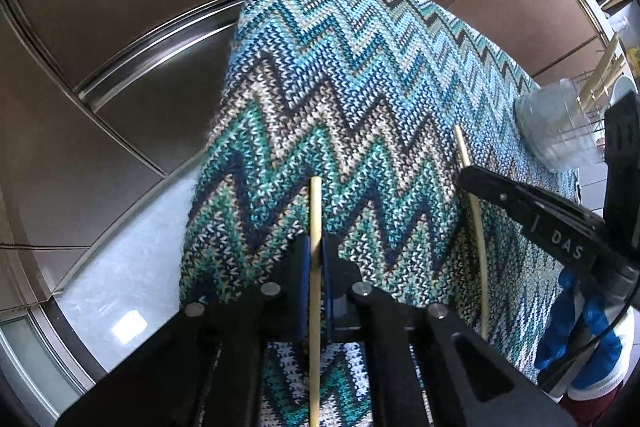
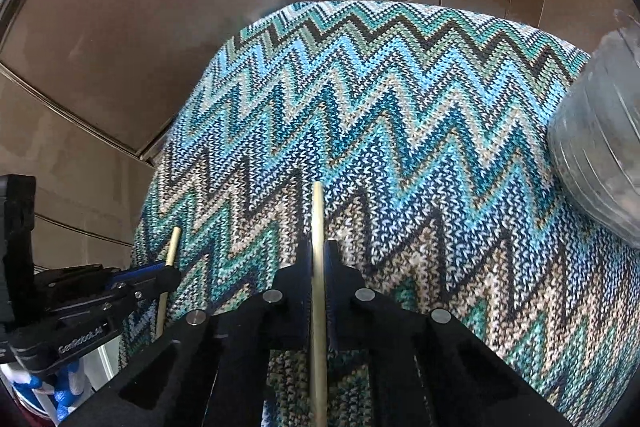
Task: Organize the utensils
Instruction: 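Grasp a chopstick with the right tool while the left tool grasps the last chopstick, then lower both held chopsticks into the wire holder and open both tools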
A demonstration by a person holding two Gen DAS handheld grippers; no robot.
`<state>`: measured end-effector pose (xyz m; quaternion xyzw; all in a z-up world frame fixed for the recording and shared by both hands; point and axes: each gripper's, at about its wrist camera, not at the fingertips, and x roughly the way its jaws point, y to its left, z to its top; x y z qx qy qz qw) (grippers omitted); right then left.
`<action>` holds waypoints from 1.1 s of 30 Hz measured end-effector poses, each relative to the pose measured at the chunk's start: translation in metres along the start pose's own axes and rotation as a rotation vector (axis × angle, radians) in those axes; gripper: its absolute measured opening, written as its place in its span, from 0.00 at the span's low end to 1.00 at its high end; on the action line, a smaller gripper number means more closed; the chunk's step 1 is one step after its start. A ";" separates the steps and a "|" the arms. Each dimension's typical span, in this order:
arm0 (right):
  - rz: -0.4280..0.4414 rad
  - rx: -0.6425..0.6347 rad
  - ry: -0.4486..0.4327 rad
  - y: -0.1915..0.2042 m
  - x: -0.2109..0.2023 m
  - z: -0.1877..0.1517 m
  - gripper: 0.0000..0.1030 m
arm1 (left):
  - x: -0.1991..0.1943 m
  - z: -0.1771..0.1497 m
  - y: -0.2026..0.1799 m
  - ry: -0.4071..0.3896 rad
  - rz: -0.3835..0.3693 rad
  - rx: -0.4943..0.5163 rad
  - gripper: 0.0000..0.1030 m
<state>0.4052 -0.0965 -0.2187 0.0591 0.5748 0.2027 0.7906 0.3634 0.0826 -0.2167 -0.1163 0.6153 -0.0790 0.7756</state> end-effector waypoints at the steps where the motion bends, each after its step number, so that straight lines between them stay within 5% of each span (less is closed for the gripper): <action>1: 0.006 -0.003 -0.008 0.001 -0.005 -0.003 0.06 | -0.003 -0.002 0.000 -0.008 0.002 -0.001 0.05; 12: 0.046 -0.057 -0.159 0.023 -0.083 -0.040 0.06 | -0.048 -0.028 -0.011 -0.139 0.010 0.020 0.04; 23: 0.036 -0.103 -0.334 0.039 -0.160 -0.101 0.07 | -0.117 -0.079 -0.029 -0.397 0.007 0.069 0.04; 33: 0.031 -0.111 -0.444 0.047 -0.217 -0.147 0.06 | -0.176 -0.119 -0.038 -0.537 -0.015 0.075 0.04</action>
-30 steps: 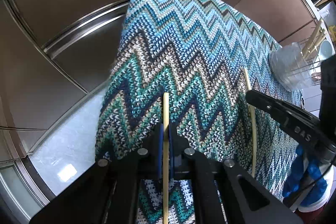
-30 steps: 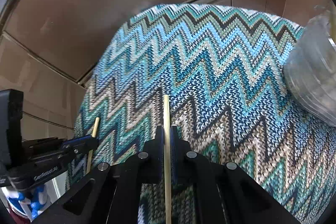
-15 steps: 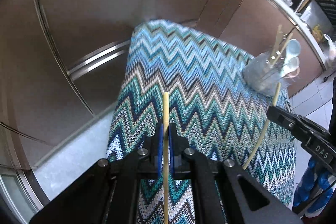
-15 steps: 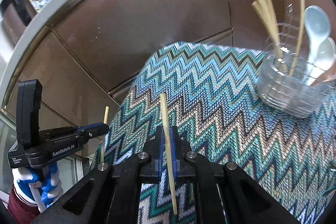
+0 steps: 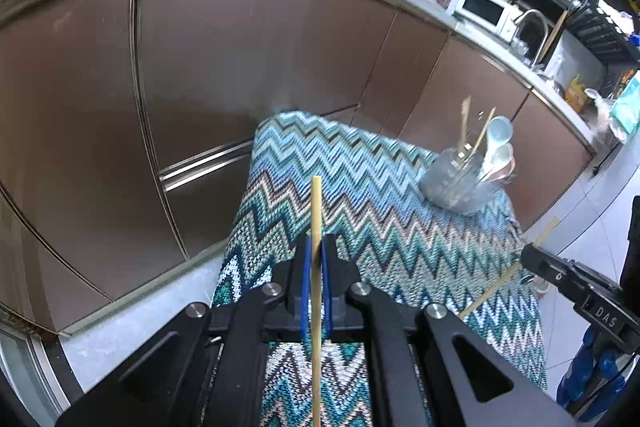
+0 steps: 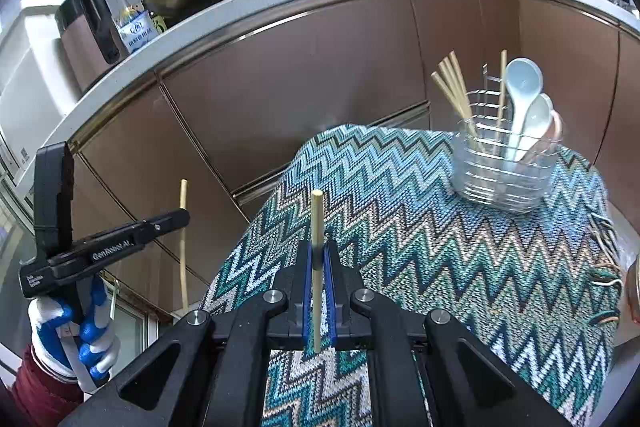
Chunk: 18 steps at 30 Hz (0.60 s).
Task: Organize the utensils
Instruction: 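Lower both held chopsticks into the wire holder and open both tools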
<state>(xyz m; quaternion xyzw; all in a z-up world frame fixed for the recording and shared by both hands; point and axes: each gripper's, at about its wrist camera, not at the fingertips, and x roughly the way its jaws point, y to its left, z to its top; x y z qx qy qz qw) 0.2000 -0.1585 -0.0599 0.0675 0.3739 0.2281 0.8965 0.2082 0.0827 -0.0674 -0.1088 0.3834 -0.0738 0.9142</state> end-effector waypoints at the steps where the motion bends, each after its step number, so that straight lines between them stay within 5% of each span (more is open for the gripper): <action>1: -0.003 0.000 -0.009 0.001 -0.006 -0.001 0.06 | -0.004 0.000 -0.002 -0.009 -0.002 0.003 0.04; 9: -0.039 0.002 -0.055 -0.016 -0.030 0.002 0.06 | -0.030 0.012 -0.034 -0.100 -0.051 0.039 0.04; 18: -0.124 -0.001 -0.166 -0.056 -0.055 0.043 0.06 | -0.021 0.062 -0.096 -0.235 -0.217 0.024 0.04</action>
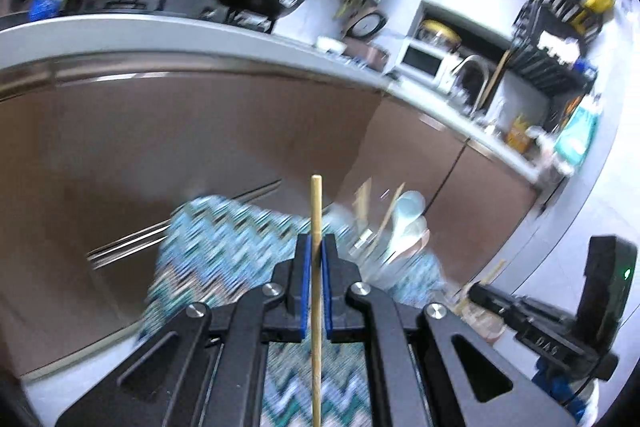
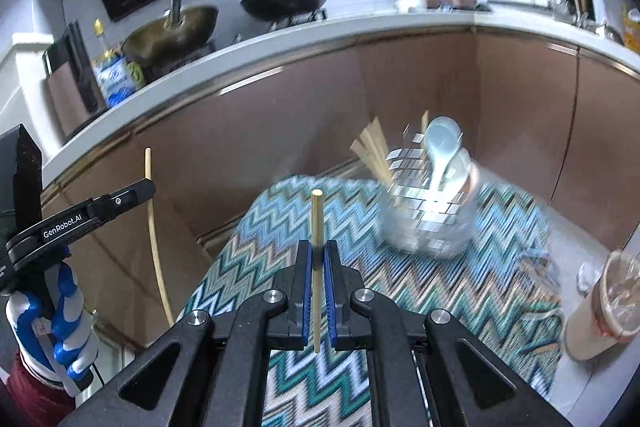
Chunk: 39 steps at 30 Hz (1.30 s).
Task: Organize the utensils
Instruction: 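Lower both held chopsticks into the wire holder and open both tools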
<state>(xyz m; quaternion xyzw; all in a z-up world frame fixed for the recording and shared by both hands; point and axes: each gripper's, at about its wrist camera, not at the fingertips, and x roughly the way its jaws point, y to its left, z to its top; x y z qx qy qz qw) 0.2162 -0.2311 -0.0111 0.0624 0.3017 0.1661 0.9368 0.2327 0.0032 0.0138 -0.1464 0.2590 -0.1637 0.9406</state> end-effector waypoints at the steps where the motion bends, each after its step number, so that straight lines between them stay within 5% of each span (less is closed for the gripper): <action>1: -0.008 -0.005 -0.020 -0.004 -0.001 0.009 0.06 | 0.006 0.006 -0.006 -0.017 -0.018 -0.006 0.04; 10: -0.025 -0.002 -0.170 -0.046 0.010 0.070 0.06 | 0.079 0.063 -0.055 -0.186 -0.126 -0.061 0.04; 17: -0.051 -0.023 -0.191 -0.071 0.047 0.085 0.06 | 0.157 0.077 -0.085 -0.239 -0.079 -0.033 0.04; 27: -0.103 -0.067 -0.104 -0.089 0.105 0.064 0.06 | 0.244 0.048 -0.096 -0.239 0.050 0.041 0.05; 30: -0.116 -0.071 -0.091 -0.089 0.109 0.058 0.07 | 0.251 0.042 -0.091 -0.224 0.050 0.031 0.06; 35: -0.140 -0.055 -0.100 -0.090 0.103 0.055 0.34 | 0.237 0.041 -0.088 -0.219 0.056 0.056 0.09; 39: -0.149 -0.047 -0.108 -0.085 0.091 0.054 0.34 | 0.209 0.045 -0.084 -0.234 0.066 0.065 0.26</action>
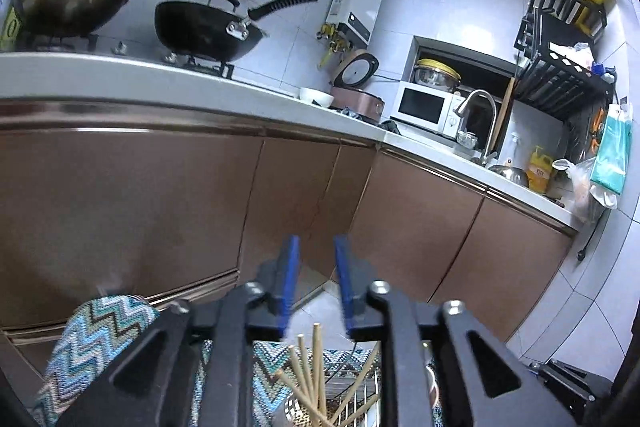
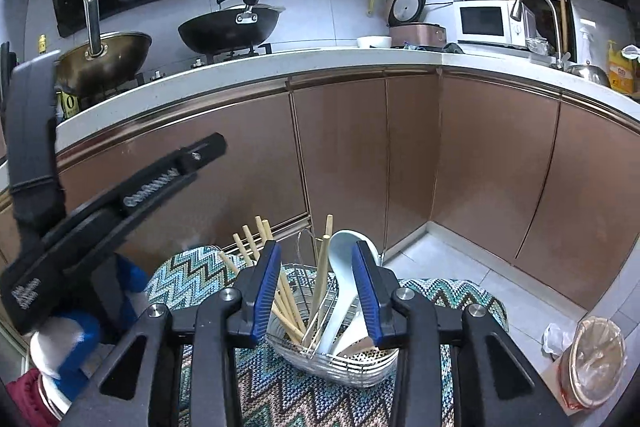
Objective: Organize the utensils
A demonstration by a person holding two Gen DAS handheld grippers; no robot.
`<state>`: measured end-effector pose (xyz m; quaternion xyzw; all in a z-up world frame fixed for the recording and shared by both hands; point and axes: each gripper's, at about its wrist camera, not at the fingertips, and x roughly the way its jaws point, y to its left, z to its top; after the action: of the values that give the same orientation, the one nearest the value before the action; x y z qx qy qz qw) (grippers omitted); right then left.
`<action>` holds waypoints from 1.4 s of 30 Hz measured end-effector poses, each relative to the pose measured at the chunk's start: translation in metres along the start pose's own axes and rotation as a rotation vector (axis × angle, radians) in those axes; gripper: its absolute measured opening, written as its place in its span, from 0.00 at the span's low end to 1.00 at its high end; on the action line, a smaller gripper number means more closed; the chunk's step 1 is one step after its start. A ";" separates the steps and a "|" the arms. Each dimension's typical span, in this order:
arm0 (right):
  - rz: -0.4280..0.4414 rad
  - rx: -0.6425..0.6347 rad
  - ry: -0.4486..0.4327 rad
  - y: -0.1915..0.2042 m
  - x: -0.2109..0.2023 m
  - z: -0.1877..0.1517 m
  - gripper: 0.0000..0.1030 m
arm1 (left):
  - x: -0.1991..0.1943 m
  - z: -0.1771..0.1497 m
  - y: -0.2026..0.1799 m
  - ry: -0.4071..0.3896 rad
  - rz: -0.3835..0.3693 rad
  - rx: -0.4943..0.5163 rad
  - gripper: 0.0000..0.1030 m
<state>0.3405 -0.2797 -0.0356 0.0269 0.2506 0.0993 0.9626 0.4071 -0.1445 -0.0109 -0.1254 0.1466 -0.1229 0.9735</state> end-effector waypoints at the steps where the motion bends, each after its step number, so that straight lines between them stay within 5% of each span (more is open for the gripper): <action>1: -0.004 -0.002 -0.004 0.002 -0.006 0.000 0.35 | -0.005 0.002 0.001 -0.001 0.003 0.002 0.29; 13: -0.065 -0.013 -0.096 0.032 -0.090 -0.011 0.50 | -0.114 0.001 0.000 0.030 0.083 0.114 0.54; 27: -0.180 -0.046 -0.206 0.070 -0.187 -0.064 0.75 | -0.248 -0.033 -0.001 0.014 0.184 0.215 0.64; 38: -0.277 -0.042 -0.268 0.084 -0.235 -0.098 0.99 | -0.309 -0.044 -0.001 -0.045 0.238 0.240 0.73; 42: -0.297 -0.027 -0.270 0.084 -0.243 -0.106 1.00 | -0.325 -0.046 0.003 -0.060 0.264 0.236 0.75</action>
<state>0.0666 -0.2470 -0.0033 -0.0104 0.1193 -0.0450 0.9918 0.0920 -0.0617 0.0285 0.0065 0.1172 -0.0065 0.9931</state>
